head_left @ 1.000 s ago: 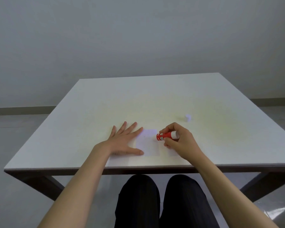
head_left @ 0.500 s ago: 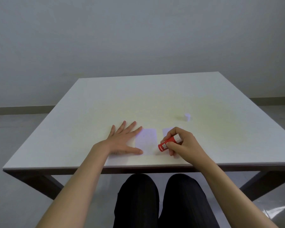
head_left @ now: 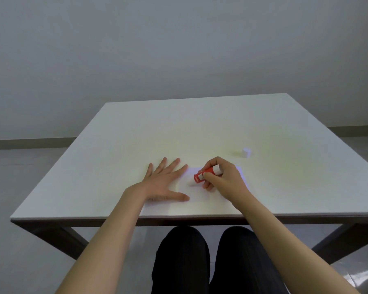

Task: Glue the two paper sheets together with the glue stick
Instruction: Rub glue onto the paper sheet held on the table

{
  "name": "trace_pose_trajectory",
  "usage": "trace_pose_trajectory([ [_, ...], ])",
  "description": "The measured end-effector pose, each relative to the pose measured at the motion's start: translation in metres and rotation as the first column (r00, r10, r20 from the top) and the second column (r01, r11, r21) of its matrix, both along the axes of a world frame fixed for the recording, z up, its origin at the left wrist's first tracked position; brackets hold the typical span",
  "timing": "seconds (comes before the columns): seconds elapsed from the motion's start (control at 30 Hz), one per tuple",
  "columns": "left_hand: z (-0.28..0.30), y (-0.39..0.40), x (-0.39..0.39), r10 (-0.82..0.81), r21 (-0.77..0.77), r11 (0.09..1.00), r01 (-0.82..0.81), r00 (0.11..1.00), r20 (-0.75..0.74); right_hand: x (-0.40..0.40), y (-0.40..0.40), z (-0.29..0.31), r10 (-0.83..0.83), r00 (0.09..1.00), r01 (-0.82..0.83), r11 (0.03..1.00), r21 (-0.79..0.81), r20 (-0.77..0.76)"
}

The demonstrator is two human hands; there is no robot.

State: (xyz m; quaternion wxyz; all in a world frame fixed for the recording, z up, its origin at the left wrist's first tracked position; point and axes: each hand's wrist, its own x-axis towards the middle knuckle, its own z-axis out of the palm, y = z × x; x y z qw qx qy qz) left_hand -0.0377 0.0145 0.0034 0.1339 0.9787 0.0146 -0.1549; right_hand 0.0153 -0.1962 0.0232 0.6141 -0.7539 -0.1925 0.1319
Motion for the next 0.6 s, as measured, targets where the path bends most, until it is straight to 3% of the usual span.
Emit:
trace_pose_trajectory([
  [0.13, 0.000, 0.000, 0.000, 0.002, 0.001, 1.000, -0.002, 1.000, 0.000, 0.006, 0.007, 0.001, -0.206, 0.978, 0.206, 0.978, 0.020, 0.007],
  [0.33, 0.000, 0.000, 0.000, -0.013, -0.003, 1.000, 0.013, 1.000, 0.006, -0.013, 0.015, -0.005, 0.009, 1.000, -0.009, 1.000, -0.001, -0.018],
  [0.5, 0.000, 0.000, 0.001, 0.001, -0.015, 1.000, -0.001, 1.000, 0.007, -0.005, 0.023, 0.000, -0.154, 0.988, 0.155, 0.987, 0.029, -0.026],
  [0.6, 0.000, 0.000, 0.001, -0.007, -0.007, 1.000, 0.007, 1.000, 0.007, -0.007, 0.020, 0.000, -0.054, 0.997, 0.053, 0.999, -0.008, -0.052],
])
